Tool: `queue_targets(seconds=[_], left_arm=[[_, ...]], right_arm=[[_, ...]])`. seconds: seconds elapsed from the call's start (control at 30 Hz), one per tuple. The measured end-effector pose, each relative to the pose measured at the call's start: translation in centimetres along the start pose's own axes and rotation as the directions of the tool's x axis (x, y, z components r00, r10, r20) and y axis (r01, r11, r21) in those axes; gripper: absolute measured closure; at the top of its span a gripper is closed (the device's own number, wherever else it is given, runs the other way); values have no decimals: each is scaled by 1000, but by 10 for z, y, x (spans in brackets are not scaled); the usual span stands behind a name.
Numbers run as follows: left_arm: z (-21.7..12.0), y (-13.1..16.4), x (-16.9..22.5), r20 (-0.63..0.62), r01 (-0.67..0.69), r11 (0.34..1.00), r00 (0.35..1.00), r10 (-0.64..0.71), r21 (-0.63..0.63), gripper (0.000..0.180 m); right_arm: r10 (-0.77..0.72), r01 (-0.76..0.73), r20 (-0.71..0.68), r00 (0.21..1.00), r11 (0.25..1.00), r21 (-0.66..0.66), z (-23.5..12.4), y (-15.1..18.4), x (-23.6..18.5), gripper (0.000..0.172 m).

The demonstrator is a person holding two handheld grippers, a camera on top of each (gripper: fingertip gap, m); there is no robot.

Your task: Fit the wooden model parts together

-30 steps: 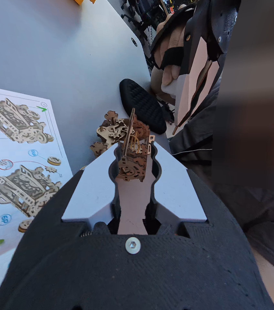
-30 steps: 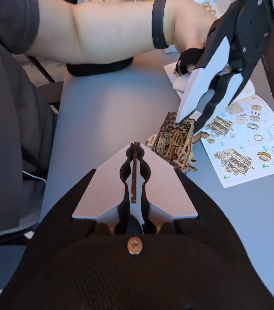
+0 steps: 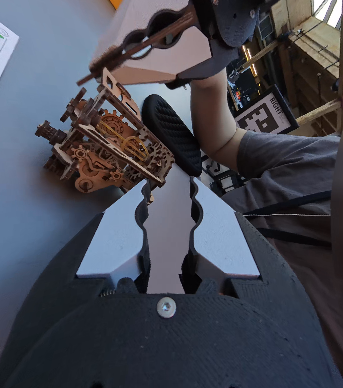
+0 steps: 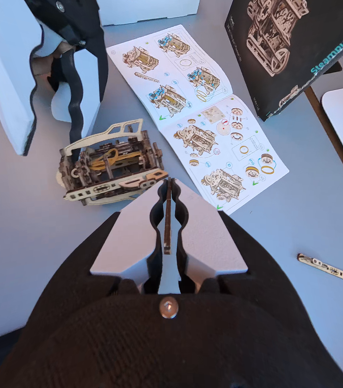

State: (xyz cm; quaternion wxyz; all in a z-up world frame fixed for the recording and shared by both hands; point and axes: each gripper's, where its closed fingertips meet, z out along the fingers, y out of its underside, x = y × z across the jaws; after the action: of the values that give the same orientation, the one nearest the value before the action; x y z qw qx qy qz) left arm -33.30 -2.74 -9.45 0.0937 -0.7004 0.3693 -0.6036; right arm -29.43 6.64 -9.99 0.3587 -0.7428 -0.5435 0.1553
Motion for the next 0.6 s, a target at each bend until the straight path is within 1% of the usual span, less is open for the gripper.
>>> queue_targets(seconds=[0.07,0.13,0.23,0.33,0.4,0.43,0.47,0.5,0.57,0.6], left_arm=[[2,1,0,0,7,1000,1000,-7,19,149],[0,5,-1,-1,17,1000,1000,-17,22,156],[-16,7,-1,15,38,998,999,-38,47,148],[-39,-1,3,6,55,993,998,-56,108,145],[-54,-10,-6,82,1,991,997,-12,134,145],[-62,-16,-15,145,-50,990,989,30,134,140],[-68,-23,-22,196,-109,985,977,82,130,130],[-72,-33,-25,217,-170,977,966,140,127,126],[-73,-52,-28,187,-241,961,959,215,134,124],[-69,-60,-29,142,-248,960,963,230,129,124]], right_arm=[[-14,14,0,1000,1000,-14,5,-3,5,171],[-18,19,20,1000,999,-26,10,-5,6,171],[-31,30,-10,999,998,-49,11,-3,12,171],[-32,29,-69,997,998,-48,-1,2,12,171],[-14,14,-81,997,1000,-4,-14,-2,2,171],[-15,18,-88,996,999,35,-23,-7,-7,171],[-15,21,-87,996,998,66,-31,-12,-17,171],[-17,25,-85,996,995,93,-40,-17,-29,171],[-23,26,-20,1000,987,158,-53,-28,-59,171],[-11,4,36,999,981,194,-56,-34,-76,171]])
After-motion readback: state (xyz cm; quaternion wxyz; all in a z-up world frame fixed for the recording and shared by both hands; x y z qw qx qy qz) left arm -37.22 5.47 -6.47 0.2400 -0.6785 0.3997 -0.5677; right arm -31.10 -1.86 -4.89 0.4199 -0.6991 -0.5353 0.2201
